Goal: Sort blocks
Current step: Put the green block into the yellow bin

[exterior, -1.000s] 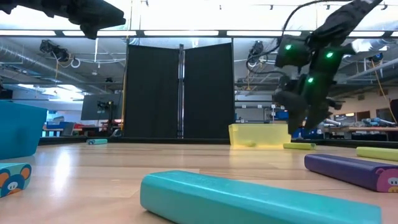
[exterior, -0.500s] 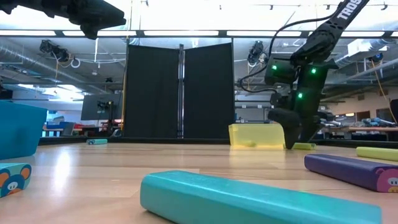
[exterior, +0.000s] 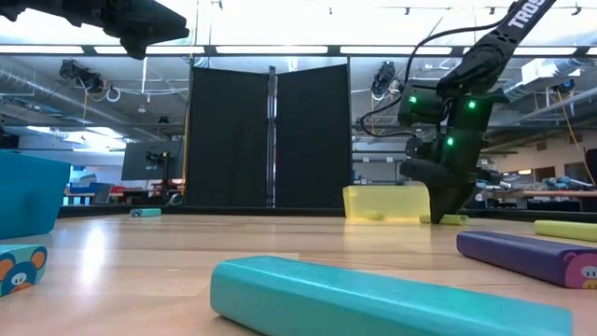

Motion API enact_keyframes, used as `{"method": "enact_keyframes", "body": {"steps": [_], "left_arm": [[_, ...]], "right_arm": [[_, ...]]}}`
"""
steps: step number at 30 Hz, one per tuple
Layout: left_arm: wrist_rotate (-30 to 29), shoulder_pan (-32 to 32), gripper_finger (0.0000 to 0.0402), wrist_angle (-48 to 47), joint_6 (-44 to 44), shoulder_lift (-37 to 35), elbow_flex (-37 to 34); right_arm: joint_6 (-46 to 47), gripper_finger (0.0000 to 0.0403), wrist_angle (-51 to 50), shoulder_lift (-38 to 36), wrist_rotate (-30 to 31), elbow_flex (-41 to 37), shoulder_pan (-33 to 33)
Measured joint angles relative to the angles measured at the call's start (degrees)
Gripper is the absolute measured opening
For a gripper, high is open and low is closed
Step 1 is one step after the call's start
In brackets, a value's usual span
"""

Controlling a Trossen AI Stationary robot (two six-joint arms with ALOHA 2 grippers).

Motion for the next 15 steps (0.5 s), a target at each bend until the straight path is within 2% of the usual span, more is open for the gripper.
{"method": "enact_keyframes", "body": {"steps": [7, 12, 15], "left_arm": [[0.0, 0.0, 0.0132, -0.3, -0.4, 0.0, 0.0], [0.0, 0.0, 0.0132, -0.3, -0.4, 0.0, 0.0], [-0.2, 0.0, 0.0132, -0.2, -0.4, 0.0, 0.0]], "right_arm": [[1.2, 0.0117, 5.2, -5.8, 0.0, -0.3, 4.0], [1.2, 0.0117, 10.1, -13.4, 5.3, 0.5, 6.3], [0.3, 0.0117, 10.2, -16.5, 13.5, 3.5, 6.1]]}}
